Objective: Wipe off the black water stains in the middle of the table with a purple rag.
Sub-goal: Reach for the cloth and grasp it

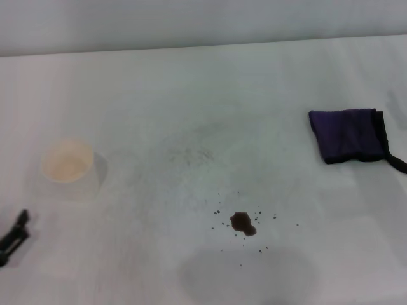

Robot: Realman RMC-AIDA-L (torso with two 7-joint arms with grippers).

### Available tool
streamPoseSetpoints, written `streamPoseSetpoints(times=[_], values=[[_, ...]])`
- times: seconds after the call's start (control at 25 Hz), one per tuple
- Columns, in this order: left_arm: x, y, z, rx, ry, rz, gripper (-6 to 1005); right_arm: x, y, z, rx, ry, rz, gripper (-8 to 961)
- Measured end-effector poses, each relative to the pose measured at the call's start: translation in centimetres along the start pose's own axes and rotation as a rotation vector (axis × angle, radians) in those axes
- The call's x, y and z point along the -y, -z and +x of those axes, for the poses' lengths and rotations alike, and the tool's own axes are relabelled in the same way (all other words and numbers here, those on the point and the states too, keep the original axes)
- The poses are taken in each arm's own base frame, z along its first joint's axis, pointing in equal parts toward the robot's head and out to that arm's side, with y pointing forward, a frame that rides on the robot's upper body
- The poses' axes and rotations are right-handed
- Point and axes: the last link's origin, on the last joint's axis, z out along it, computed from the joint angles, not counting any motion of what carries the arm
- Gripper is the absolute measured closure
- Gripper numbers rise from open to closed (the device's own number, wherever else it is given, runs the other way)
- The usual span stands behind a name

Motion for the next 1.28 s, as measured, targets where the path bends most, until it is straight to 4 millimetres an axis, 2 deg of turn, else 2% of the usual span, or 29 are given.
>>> streamPoseSetpoints(times=[0.16, 0.2, 0.32, 0.44, 0.68, 0.92, 1.12, 1.28], values=[[1.2, 0.5, 0.2, -0.027, 0.026, 0.086, 115, 0.4, -0.4, 0.1, -0.026, -0.173, -0.002, 95], [1.4, 0.5, 0.3, -0.032, 0.029, 0.098, 115, 0.7, -0.9, 0.2, -0.062, -0.273, -0.013, 95], [1.6, 0.4, 0.5, -0.041, 0.028, 0.110, 115, 1.1, -1.7, 0.3, -0.126, -0.365, -0.032, 96], [1.8, 0.3, 0.6, -0.047, 0.028, 0.119, 116, 1.6, -3.8, 0.0, -0.283, -0.463, -0.108, 97], [2.2, -0.2, 1.1, -0.061, 0.005, 0.117, 116, 2.4, -7.3, -1.7, -0.495, -0.488, -0.203, 98], [2.6, -0.7, 1.8, -0.083, -0.021, 0.115, 116, 1.4, -10.5, -4.2, -0.732, -0.413, -0.324, 98], [2.9, -1.0, 2.3, -0.100, -0.034, 0.114, 115, -0.8, -13.0, -6.7, -0.934, -0.208, -0.367, 99], [3.1, -1.2, 2.9, -0.119, -0.051, 0.110, 115, -2.8, -14.4, -9.6, -1.031, -0.031, -0.343, 100]])
